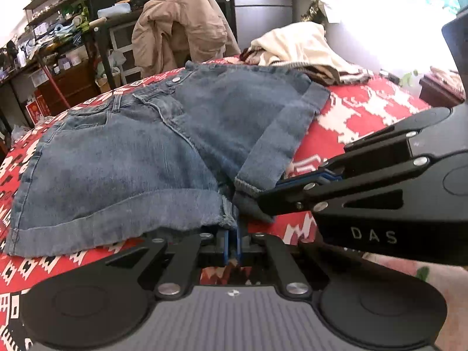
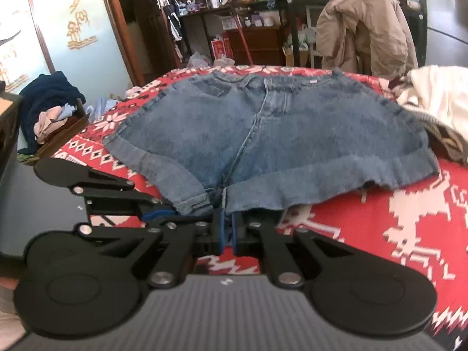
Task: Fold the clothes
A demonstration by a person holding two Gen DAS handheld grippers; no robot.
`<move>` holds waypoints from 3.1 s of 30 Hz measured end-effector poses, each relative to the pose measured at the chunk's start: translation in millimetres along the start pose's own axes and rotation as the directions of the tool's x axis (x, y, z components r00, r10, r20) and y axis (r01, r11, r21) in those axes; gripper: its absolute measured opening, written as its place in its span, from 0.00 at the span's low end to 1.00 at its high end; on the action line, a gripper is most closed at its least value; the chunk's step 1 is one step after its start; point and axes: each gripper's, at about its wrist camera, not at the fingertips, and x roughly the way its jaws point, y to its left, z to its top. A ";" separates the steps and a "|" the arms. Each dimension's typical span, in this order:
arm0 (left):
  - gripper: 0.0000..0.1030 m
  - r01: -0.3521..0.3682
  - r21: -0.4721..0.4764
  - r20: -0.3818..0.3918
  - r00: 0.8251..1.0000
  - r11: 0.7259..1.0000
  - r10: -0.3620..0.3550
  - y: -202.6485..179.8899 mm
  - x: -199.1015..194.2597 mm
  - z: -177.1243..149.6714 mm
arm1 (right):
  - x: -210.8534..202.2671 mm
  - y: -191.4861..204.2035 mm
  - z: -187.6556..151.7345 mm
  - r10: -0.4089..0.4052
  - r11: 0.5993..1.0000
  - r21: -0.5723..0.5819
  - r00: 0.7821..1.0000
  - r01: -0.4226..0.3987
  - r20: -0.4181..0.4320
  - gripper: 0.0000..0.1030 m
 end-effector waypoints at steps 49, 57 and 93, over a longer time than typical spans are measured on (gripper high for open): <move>0.29 -0.362 -0.126 -0.040 0.932 0.924 0.360 191.0 -36.9 -46.5 | 19.9 53.3 16.2 -0.143 0.988 0.050 0.990 0.143 -0.011 0.25; 0.29 -0.412 0.045 -0.020 0.910 0.910 0.413 205.4 -22.7 -52.2 | 18.7 46.1 21.6 -0.148 0.986 0.073 0.989 0.148 -0.007 0.25; 0.04 -0.317 -0.243 -0.111 0.948 0.917 0.299 250.3 -20.6 -30.1 | 30.3 69.5 18.9 -0.222 0.974 -0.086 0.966 0.212 -0.136 0.05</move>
